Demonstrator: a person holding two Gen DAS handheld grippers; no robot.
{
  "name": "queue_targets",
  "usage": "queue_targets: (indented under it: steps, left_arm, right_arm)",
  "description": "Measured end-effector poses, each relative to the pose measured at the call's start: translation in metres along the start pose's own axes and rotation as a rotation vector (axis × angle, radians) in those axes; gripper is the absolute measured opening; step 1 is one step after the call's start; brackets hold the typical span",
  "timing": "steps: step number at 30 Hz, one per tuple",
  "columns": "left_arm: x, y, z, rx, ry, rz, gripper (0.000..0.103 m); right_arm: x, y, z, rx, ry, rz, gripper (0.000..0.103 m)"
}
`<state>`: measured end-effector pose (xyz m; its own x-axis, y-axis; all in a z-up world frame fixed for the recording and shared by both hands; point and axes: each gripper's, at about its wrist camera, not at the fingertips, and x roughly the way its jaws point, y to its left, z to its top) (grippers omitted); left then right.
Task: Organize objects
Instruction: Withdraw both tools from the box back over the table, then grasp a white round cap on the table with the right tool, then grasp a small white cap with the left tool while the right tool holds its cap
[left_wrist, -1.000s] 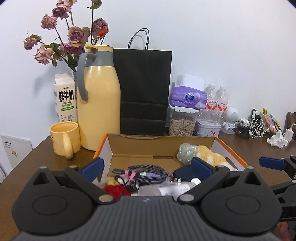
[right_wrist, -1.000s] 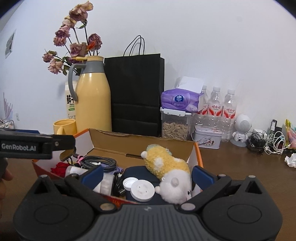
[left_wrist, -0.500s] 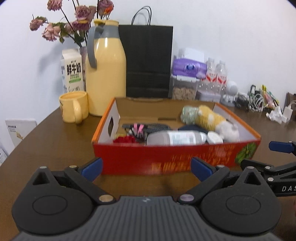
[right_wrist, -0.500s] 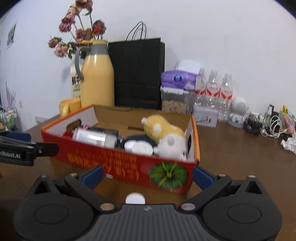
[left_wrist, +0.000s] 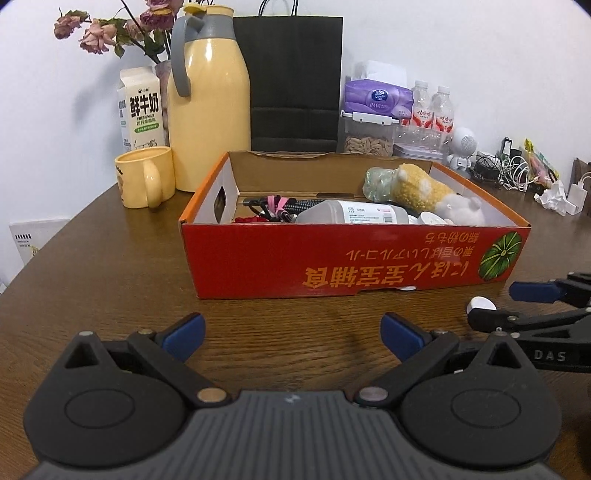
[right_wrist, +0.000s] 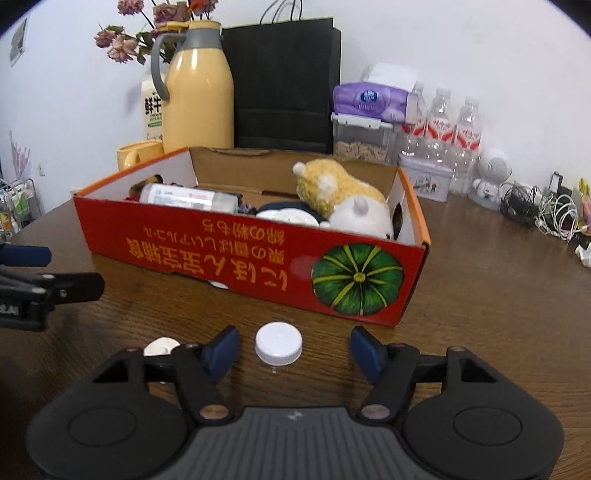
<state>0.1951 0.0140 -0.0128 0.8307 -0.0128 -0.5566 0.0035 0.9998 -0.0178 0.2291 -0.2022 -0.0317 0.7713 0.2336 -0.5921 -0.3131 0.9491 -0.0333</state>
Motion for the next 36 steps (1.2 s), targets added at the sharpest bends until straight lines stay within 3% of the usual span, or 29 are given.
queue_targets:
  steps: [5, 7, 9, 17, 25, 36]
  left_arm:
    - [0.002, 0.001, 0.000, -0.010, 0.012, 0.007, 0.103]
    - [0.003, 0.001, 0.000, -0.012, 0.012, 0.009, 0.103]
    - [0.003, 0.001, -0.001, -0.011, 0.013, 0.009, 0.103]
    - [0.006, -0.002, -0.002, -0.001, 0.023, 0.022, 0.103]
    - [0.003, -0.013, -0.004, 0.018, 0.013, 0.005, 0.103]
    - [0.009, -0.079, -0.012, 0.125, 0.060, -0.083, 0.103]
  right_arm:
    - [0.005, -0.003, 0.001, 0.033, 0.016, 0.026, 0.052]
    - [0.005, -0.004, 0.001, 0.036, 0.012, 0.036, 0.036]
    - [0.004, -0.003, 0.001, 0.032, 0.009, 0.042, 0.028]
    - [0.003, -0.005, 0.002, 0.044, -0.001, 0.050, 0.027]
    - [-0.012, -0.007, 0.002, 0.040, -0.089, 0.005, 0.027]
    - [-0.036, -0.018, 0.003, 0.069, -0.195, -0.011, 0.027]
